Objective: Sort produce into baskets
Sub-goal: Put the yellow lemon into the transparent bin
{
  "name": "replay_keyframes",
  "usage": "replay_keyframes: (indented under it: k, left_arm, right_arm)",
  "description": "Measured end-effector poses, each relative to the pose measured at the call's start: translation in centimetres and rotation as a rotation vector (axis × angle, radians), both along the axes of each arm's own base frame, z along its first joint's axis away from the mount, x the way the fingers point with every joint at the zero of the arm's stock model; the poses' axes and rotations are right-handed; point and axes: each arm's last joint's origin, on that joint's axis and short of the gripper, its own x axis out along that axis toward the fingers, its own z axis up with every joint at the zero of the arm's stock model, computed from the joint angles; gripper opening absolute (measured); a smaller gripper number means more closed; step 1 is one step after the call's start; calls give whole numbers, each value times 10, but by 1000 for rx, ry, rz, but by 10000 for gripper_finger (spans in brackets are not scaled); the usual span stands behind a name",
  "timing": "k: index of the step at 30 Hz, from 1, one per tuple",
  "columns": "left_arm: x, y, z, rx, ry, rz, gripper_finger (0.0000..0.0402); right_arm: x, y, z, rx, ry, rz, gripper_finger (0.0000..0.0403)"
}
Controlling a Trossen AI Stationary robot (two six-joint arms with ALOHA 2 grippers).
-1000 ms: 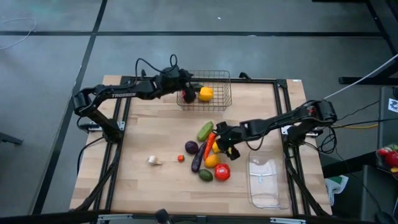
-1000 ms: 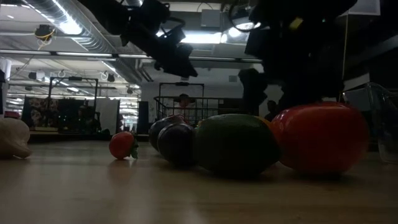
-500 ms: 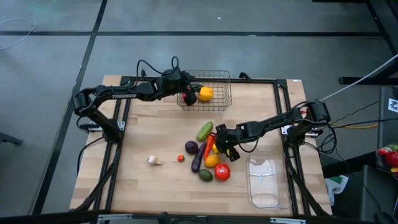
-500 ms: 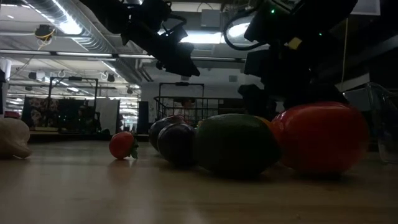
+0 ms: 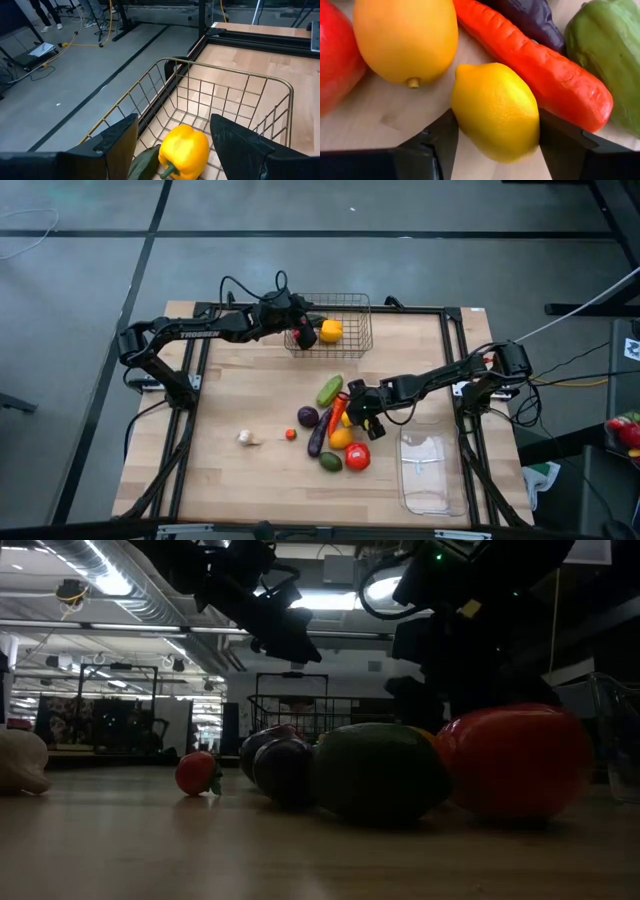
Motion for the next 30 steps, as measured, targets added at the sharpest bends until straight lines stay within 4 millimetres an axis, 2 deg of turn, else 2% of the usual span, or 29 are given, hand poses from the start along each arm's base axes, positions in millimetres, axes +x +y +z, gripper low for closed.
replay_keyframes:
  k: [4, 7, 11, 18, 24, 30]
  left_arm:
    - [0, 0, 0, -1, 1, 0, 244]
    - [0, 0, 0, -2, 3, 0, 244]
    - [0, 0, 0, 3, 9, -3, 244]
    - [-1, -1, -3, -8, 36, -4, 244]
    - [-2, -1, -5, -14, 50, -4, 244]
    - [-2, -1, -4, -13, 49, -4, 244]
  right_arm:
    - [-3, 0, 3, -1, 15, -2, 233]
    - [-1, 0, 16, -1, 38, -7, 233]
    - [5, 1, 42, -8, 93, -7, 234]
    - [14, 5, 98, 3, 146, -33, 234]
    - [9, 26, 137, 44, 188, -35, 234]
    - [-9, 58, 151, 77, 292, -91, 234]
